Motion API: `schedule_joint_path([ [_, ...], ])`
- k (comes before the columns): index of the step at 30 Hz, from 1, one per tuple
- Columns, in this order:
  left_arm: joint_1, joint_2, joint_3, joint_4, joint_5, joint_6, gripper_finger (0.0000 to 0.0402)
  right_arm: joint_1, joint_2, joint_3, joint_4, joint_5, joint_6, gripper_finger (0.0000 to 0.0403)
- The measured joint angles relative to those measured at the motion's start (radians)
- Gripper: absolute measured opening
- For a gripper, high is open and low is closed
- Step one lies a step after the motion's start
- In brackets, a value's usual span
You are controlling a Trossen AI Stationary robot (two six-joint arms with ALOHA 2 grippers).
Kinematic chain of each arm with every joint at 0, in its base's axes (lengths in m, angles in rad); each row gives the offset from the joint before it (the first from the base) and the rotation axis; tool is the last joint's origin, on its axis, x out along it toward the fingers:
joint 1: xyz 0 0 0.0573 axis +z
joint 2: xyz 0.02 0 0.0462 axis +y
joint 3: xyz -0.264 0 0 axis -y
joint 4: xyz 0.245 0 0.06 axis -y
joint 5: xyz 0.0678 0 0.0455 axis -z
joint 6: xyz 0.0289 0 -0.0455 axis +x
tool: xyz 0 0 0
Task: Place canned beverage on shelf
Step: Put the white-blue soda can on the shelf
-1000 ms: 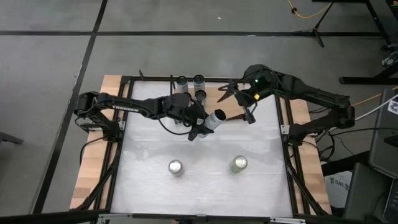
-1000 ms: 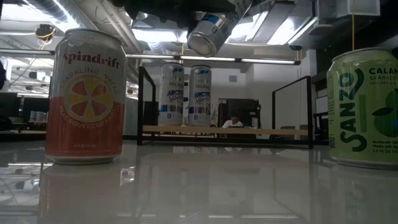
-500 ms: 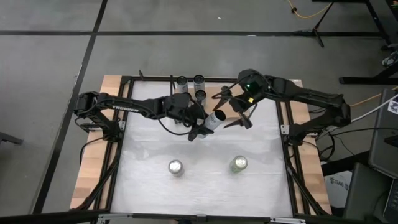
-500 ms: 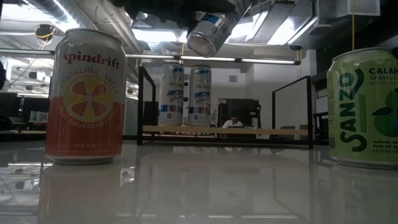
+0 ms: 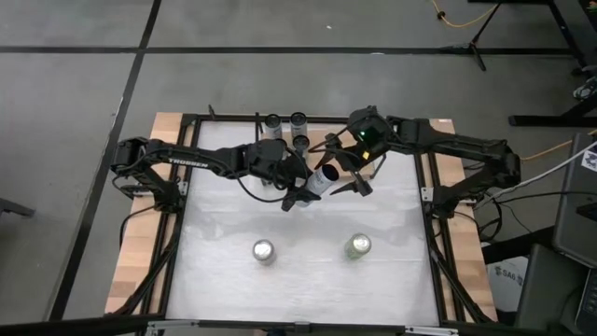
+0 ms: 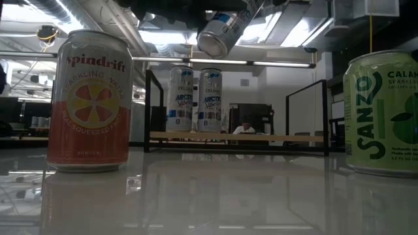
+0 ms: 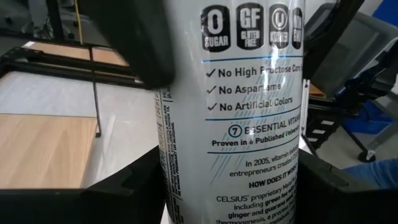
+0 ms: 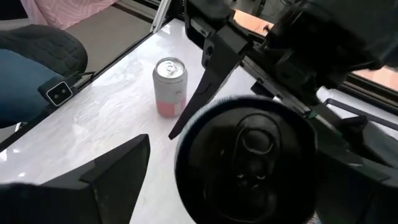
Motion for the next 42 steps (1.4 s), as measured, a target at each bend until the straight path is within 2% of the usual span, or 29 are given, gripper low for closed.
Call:
schedule_joint_path([
  [8, 0.003, 0.0, 0.0, -0.003, 0.076, -0.001, 0.0238, 0.015, 0.0, 0.0, 0.005, -0.006, -0.014, 0.0372],
  [15, 0.002, 0.0, 0.0, -0.004, 0.122, -0.019, 0.0238, 0.073, 0.0, 0.0, 0.03, 0.012, -0.033, 0.0372],
  [21, 0.002, 0.0, 0.0, -0.004, 0.188, -0.033, 0.0238, 0.122, 0.0, 0.0, 0.04, 0.112, -0.035, 0.0372],
  [29, 0.002, 0.0, 0.0, -0.004, 0.211, -0.034, 0.0238, 0.151, -0.001, 0.0, 0.04, 0.141, -0.035, 0.037],
  [33, 0.002, 0.001, 0.0, -0.003, 0.212, -0.034, 0.0238, 0.15, -0.001, 0.0, 0.043, 0.142, -0.034, 0.0347],
  [42, 0.002, 0.001, 0.0, -0.008, 0.213, -0.025, 0.0239, 0.149, 0.004, 0.0, 0.052, 0.177, -0.033, 0.0262],
])
